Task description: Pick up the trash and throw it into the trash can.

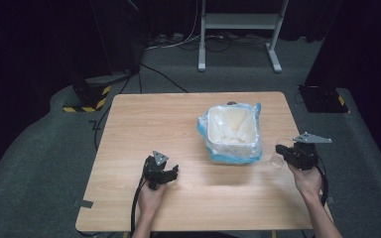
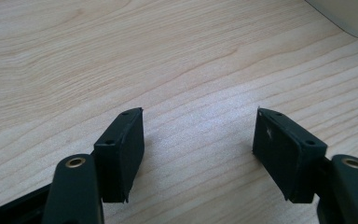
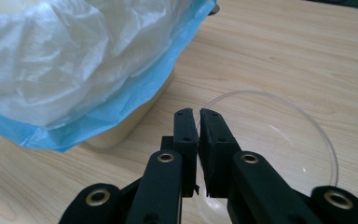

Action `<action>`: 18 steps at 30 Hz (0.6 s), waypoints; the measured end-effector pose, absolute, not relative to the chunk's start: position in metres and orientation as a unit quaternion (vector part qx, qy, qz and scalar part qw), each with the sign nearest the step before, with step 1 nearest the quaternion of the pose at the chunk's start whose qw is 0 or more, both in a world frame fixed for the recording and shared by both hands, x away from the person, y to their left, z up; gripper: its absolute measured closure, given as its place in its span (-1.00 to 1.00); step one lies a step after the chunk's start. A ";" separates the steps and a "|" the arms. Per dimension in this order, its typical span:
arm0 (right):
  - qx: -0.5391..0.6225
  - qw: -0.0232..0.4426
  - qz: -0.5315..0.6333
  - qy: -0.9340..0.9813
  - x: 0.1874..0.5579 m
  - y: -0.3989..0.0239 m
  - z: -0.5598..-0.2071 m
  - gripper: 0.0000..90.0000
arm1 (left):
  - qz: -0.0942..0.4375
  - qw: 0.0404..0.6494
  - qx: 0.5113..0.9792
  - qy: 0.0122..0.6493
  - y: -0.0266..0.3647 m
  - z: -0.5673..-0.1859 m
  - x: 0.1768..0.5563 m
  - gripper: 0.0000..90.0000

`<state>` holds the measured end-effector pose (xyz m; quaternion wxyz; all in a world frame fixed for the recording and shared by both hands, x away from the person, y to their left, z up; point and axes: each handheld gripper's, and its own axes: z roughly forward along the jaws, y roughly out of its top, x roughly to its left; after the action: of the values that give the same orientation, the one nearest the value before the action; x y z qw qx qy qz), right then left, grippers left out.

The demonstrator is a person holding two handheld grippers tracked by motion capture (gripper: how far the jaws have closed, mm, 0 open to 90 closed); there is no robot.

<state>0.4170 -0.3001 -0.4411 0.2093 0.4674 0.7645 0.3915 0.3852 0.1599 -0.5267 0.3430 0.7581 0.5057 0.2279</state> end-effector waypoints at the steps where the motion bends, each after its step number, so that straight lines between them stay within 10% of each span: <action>1: 0.465 0.212 0.392 0.765 0.416 -0.300 -0.439 0.90 | 0.228 0.343 0.758 0.506 0.160 -0.527 0.385 -0.26; 18: 0.435 0.230 0.397 0.775 0.409 -0.290 -0.411 0.92 | 0.228 0.343 0.758 0.506 0.160 -0.527 0.385 -0.26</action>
<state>0.4085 -0.2905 -0.4115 0.2298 0.4355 0.7747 0.3968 0.3852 0.1599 -0.5267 0.3433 0.7579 0.5058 0.2278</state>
